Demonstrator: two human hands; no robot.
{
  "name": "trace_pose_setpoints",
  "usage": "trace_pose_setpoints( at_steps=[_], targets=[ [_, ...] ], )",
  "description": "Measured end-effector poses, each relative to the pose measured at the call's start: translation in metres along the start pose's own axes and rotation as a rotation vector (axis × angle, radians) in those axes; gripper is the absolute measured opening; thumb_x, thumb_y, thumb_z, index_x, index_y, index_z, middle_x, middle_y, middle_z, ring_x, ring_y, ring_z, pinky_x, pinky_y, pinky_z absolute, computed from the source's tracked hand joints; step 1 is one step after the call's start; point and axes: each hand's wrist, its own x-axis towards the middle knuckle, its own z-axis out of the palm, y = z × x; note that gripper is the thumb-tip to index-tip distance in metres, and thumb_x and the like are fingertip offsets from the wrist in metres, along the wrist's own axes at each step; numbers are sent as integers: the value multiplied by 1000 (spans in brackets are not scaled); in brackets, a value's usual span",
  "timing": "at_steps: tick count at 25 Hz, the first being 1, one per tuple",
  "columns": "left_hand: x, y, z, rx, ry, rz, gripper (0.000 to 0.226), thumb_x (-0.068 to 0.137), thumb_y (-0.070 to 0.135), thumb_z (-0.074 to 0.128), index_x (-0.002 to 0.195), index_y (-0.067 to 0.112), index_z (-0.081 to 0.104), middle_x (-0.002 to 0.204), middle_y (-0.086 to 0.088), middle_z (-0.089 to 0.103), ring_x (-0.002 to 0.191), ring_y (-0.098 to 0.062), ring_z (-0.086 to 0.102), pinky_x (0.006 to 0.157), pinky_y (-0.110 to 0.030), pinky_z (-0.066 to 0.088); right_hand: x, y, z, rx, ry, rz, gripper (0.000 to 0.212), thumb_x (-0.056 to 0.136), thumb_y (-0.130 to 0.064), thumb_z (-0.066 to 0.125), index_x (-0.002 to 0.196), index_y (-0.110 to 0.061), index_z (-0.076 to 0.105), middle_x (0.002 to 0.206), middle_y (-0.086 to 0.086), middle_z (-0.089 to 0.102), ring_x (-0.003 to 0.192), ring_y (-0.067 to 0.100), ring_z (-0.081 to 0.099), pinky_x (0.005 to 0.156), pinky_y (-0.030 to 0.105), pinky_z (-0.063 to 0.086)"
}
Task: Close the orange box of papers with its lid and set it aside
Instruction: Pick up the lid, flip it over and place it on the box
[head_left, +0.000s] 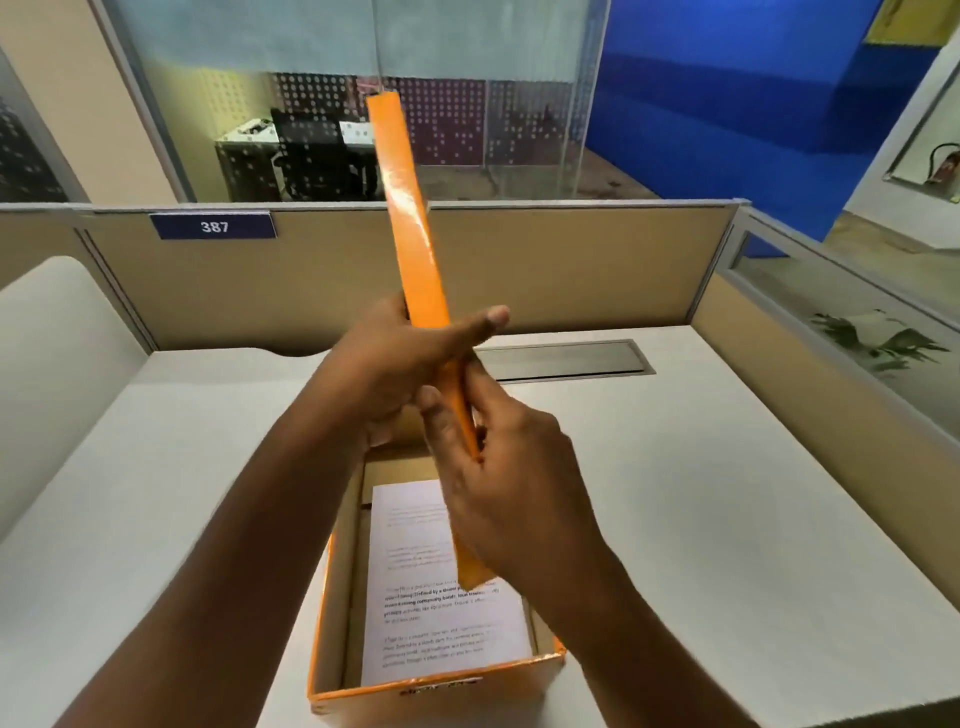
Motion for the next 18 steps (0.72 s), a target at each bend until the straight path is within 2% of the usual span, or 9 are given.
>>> trace_pose_setpoints(
  at_steps=[2,4,6,8,10,11,13,16,18],
  targets=[
    [2,-11,-6,-11,71,-13,71,56,39,78,121,25,52,117,-12,64,101,-35,64,80,-50,56,3,3,2,110,-85,3,50,85,-68,22,120,-40,45,89,-20,61,73,-4,61,64,6,48],
    [2,-23,-18,-32,152,-15,84,63,33,77,137,28,37,121,-3,59,99,-30,62,66,-43,55,9,19,-8,290,-88,69,57,83,-69,22,105,-29,57,86,-11,67,72,6,64,63,16,55],
    [-2,-33,-33,-93,164,-24,85,63,33,73,138,34,34,119,-1,59,95,-29,63,54,-35,56,21,49,-28,235,97,100,55,87,-63,29,107,-23,62,98,3,71,83,13,66,71,32,58],
    [1,-49,-40,-192,160,-83,73,71,28,69,136,34,38,121,-5,62,93,-33,67,53,-38,58,39,96,-51,-13,107,223,62,87,-63,32,132,-24,47,135,5,55,120,18,54,97,44,50],
    [0,-69,-46,-335,115,-151,60,79,23,62,136,29,44,124,-11,64,94,-37,70,60,-44,59,46,129,-62,-81,-103,470,83,75,-72,30,146,-30,22,153,5,33,134,30,40,104,52,40],
    [-2,-78,-47,-412,87,-178,55,81,22,60,135,26,47,125,-12,64,97,-37,69,65,-47,59,46,139,-63,40,-212,561,89,70,-74,31,147,-33,16,153,5,32,130,32,45,100,52,41],
    [1,-93,-41,-498,75,-200,50,84,21,55,134,23,50,124,-12,66,99,-37,69,71,-48,59,40,151,-62,312,-350,629,85,69,-74,34,143,-35,21,146,4,43,107,26,59,86,45,48],
    [5,-104,-34,-381,128,-199,41,90,19,50,131,17,52,101,-8,75,79,-27,74,58,-36,60,30,166,-51,292,-359,624,65,84,-64,40,140,-32,31,138,2,51,95,19,56,74,34,46],
    [6,-109,-38,-189,305,-218,40,86,28,61,125,20,58,92,-2,74,70,-21,73,50,-27,56,27,167,-42,250,-328,629,60,88,-59,41,139,-29,34,138,3,51,96,19,55,74,33,44]
  ],
)
